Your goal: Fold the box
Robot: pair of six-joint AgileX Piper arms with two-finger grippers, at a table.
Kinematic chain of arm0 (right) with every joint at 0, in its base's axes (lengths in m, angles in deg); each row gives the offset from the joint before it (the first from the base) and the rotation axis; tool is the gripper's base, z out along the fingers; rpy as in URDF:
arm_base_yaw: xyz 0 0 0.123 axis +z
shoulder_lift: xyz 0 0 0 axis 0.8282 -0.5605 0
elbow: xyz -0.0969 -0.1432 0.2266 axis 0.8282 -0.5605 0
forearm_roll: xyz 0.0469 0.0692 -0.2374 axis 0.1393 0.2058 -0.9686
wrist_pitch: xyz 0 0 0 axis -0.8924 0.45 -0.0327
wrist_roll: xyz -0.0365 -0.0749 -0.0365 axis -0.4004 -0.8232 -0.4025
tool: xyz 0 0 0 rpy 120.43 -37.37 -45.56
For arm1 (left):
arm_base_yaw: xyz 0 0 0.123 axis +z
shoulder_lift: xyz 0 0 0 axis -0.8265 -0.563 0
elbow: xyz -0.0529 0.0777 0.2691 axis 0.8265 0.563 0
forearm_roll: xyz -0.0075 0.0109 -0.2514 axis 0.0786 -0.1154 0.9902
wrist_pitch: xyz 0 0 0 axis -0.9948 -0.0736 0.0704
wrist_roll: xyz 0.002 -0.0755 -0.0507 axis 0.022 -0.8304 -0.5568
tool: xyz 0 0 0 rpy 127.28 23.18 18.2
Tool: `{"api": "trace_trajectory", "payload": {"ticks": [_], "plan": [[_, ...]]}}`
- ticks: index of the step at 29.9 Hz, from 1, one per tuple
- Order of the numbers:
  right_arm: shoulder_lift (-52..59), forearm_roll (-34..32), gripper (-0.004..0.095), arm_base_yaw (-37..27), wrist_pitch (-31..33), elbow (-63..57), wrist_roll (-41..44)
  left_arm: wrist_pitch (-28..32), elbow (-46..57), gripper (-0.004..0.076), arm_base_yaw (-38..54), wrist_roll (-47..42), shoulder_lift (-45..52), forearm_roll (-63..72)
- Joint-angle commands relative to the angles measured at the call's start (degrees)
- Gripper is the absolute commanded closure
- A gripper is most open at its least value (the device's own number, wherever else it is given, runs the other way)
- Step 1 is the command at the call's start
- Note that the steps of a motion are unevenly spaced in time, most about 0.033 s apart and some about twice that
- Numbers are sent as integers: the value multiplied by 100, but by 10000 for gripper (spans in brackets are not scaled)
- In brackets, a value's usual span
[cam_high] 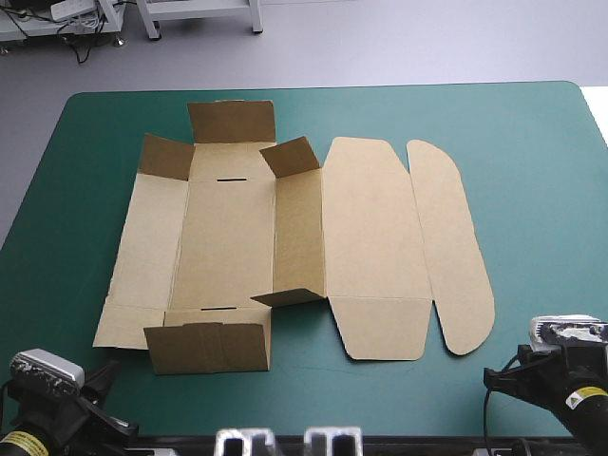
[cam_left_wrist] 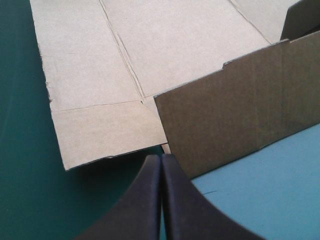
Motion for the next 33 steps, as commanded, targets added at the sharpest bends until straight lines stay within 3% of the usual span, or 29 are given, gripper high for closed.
{"api": "trace_trajectory", "payload": {"ticks": [1,12,20,29,33], "plan": [[-58,44,923,-3,-273,131,-26,358,-128,734,-16,-49,-120,26],[-58,44,923,-3,-273,131,-26,79,-542,734,-16,-49,-445,26],[-58,44,923,-3,-273,131,-26,72,-2282,734,-16,-49,-2216,-380],[-58,44,923,-3,-273,131,-26,893,-3467,734,-16,-119,-4120,-892],[-58,44,923,-3,-273,131,-26,1014,-3766,734,-16,-1113,-4819,-2242]]}}
